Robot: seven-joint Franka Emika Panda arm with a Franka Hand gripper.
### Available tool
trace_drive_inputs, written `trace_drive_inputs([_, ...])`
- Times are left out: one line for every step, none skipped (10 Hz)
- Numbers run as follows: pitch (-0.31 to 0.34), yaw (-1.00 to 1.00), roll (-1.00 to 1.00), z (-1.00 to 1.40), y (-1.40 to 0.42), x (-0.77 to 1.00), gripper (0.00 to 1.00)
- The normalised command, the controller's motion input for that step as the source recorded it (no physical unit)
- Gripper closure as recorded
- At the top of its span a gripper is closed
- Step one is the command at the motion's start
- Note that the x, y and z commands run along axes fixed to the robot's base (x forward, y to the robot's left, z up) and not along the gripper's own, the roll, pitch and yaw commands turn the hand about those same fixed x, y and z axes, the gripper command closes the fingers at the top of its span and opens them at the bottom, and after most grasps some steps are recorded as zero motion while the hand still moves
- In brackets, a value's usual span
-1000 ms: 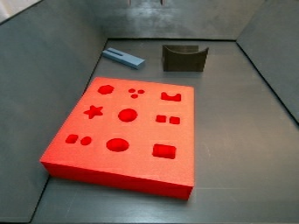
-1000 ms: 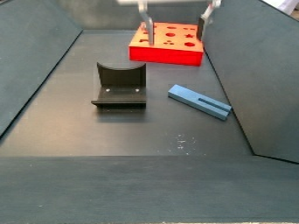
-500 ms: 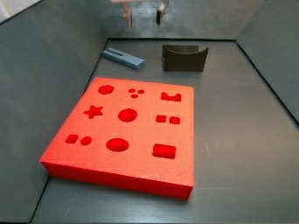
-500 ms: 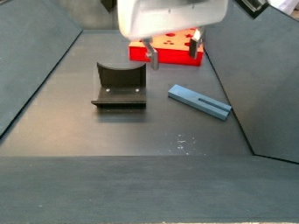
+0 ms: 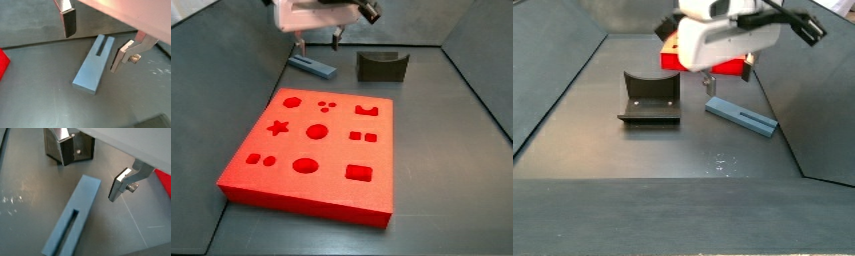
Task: Pick up the double-square object. Move up. Place the double-square object on the fixture. Regrasp the double-square object. Move to above the board. Insert the double-square object.
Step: Pick up the double-square object.
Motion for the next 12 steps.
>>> trace_drive_inputs([-0.110, 0.20, 0.00, -0.51, 0.00, 0.00, 0.00])
trace_drive_inputs([-0.077, 0.16, 0.00, -0.48, 0.00, 0.00, 0.00])
trace_drive_inputs([-0.083, 0.16, 0.00, -0.48, 0.00, 0.00, 0.00])
trace_drive_inputs([-0.056, 0.07, -0.01, -0.45, -0.01, 0.04, 0.00])
trace_drive_inputs([-0.036, 0.04, -0.05, -0.39, 0.00, 0.04, 0.00])
trace_drive_inputs([-0.011, 0.00, -0.07, -0.33, 0.00, 0.02, 0.00])
trace_drive_inputs([-0.020, 0.00, -0.10, -0.23, -0.01, 0.00, 0.00])
trace_drive_inputs([0.000, -0.13, 0.08, -0.25, 0.00, -0.10, 0.00])
trace_drive_inputs([0.024, -0.07, 0.16, -0.07, 0.00, -0.03, 0.00])
trace_drive_inputs([0.000, 0.00, 0.00, 0.00, 0.00, 0.00, 0.00])
trace_drive_inputs([0.000, 0.00, 0.00, 0.00, 0.00, 0.00, 1.00])
trace_drive_inputs([0.000, 0.00, 0.00, 0.00, 0.00, 0.00, 1.00])
